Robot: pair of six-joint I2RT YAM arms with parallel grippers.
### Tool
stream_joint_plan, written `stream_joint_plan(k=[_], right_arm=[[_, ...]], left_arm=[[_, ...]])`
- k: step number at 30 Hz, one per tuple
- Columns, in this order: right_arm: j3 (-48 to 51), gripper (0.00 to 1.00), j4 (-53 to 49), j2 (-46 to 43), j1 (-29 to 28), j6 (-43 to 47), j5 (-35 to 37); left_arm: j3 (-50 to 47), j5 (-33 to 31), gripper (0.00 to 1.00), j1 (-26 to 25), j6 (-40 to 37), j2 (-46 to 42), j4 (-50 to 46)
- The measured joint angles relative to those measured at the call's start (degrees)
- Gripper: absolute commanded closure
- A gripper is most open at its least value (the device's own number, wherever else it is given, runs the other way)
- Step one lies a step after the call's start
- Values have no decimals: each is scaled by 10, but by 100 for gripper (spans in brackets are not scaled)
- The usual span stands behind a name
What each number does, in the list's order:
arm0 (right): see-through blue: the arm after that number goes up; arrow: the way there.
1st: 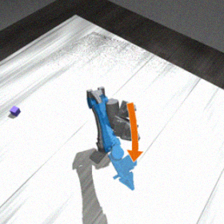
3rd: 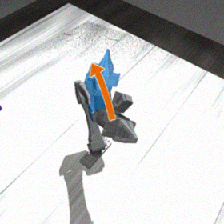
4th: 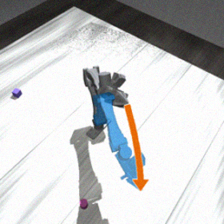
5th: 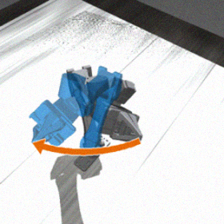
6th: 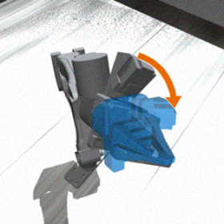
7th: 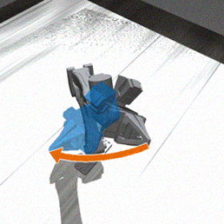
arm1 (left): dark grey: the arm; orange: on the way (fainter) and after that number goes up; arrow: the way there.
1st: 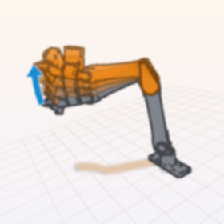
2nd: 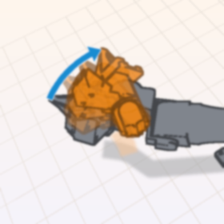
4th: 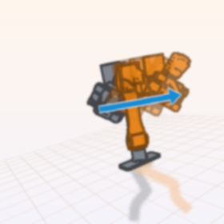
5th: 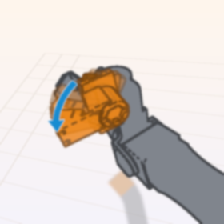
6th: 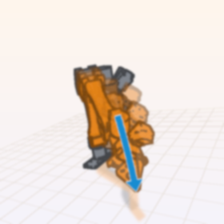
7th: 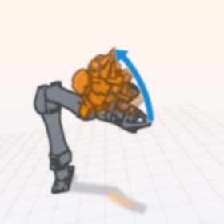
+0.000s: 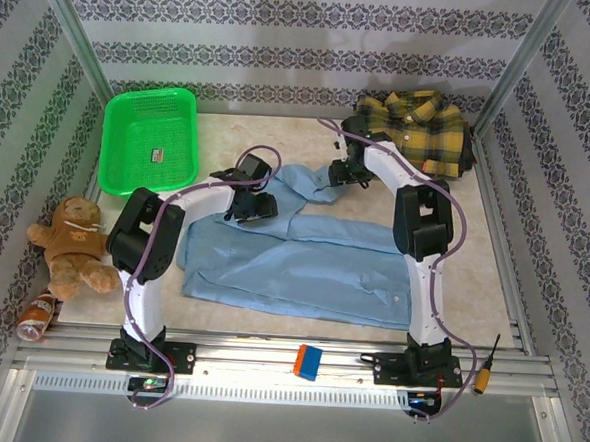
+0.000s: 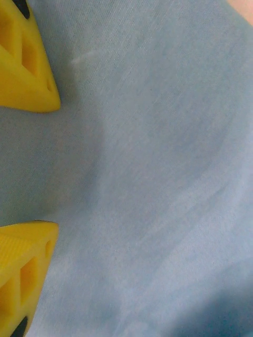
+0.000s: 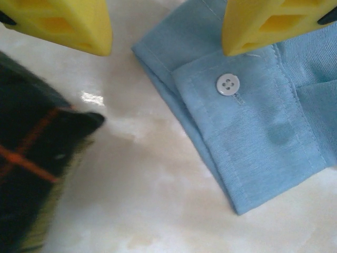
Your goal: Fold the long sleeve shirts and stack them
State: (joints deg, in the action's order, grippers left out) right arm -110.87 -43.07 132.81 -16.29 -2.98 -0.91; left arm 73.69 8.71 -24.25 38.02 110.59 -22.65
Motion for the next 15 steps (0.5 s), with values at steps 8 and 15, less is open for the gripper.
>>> stream_joint_plan(k=[8, 15], right_arm=[[-42, 55, -45, 44, -15, -1, 0], [-96, 94, -76, 73, -16, -13, 5]], left_arm=[[-3, 2, 43, 0, 0, -9, 24], [-17, 2, 37, 0, -2, -47, 45]])
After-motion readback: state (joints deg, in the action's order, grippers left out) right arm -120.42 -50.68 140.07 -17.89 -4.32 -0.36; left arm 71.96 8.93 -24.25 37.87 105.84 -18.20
